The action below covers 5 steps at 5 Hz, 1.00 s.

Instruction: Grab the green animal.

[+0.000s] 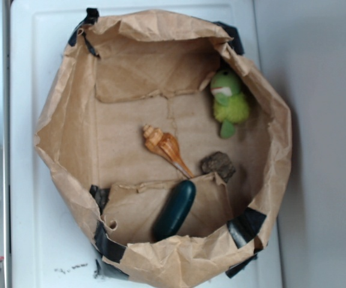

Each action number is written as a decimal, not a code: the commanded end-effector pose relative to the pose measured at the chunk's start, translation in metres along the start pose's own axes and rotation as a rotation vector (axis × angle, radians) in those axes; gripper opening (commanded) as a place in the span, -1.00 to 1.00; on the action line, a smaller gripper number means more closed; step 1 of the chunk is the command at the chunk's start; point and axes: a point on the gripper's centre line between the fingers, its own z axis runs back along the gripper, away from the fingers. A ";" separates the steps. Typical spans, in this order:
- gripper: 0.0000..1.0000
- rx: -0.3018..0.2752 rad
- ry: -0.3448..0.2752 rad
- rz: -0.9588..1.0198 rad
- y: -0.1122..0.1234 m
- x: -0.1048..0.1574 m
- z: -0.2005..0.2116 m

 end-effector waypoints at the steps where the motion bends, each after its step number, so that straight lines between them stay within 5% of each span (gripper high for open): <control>1: 1.00 0.000 0.000 0.000 0.000 0.000 0.000; 2: 1.00 0.038 0.078 0.119 -0.015 0.039 -0.022; 3: 1.00 0.035 0.067 0.224 -0.014 0.085 -0.026; 4: 1.00 0.009 -0.009 0.433 0.006 0.132 -0.022; 5: 1.00 0.009 -0.009 0.433 0.006 0.132 -0.022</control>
